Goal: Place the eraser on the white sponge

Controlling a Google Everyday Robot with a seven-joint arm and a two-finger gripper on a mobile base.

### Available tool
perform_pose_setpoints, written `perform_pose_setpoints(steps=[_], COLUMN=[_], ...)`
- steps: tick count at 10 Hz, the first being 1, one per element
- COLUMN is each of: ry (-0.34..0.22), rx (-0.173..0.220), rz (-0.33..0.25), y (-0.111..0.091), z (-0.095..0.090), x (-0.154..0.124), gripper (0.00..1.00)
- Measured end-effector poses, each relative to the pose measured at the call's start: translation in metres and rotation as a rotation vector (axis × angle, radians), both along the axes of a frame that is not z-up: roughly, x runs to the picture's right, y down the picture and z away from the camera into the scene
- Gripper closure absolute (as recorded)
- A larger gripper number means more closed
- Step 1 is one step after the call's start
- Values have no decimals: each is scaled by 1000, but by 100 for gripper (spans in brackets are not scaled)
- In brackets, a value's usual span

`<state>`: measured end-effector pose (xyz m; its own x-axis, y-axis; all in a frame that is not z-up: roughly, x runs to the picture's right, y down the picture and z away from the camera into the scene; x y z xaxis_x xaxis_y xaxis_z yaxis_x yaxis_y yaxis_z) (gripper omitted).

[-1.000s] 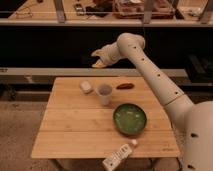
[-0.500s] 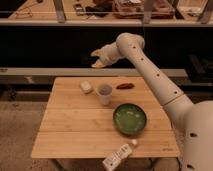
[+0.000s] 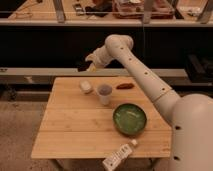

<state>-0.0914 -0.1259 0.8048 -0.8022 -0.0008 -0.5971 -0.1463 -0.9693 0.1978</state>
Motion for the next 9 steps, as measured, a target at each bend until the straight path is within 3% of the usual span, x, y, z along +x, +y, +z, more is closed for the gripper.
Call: perform_pose_setpoints(steps=[6, 8, 9], ry=[25, 86, 127], rx=[-25, -89, -141], rz=[-6, 33, 74], y=[4, 6, 4], z=[6, 21, 33], x=[-1, -3, -7], gripper=[100, 100, 100])
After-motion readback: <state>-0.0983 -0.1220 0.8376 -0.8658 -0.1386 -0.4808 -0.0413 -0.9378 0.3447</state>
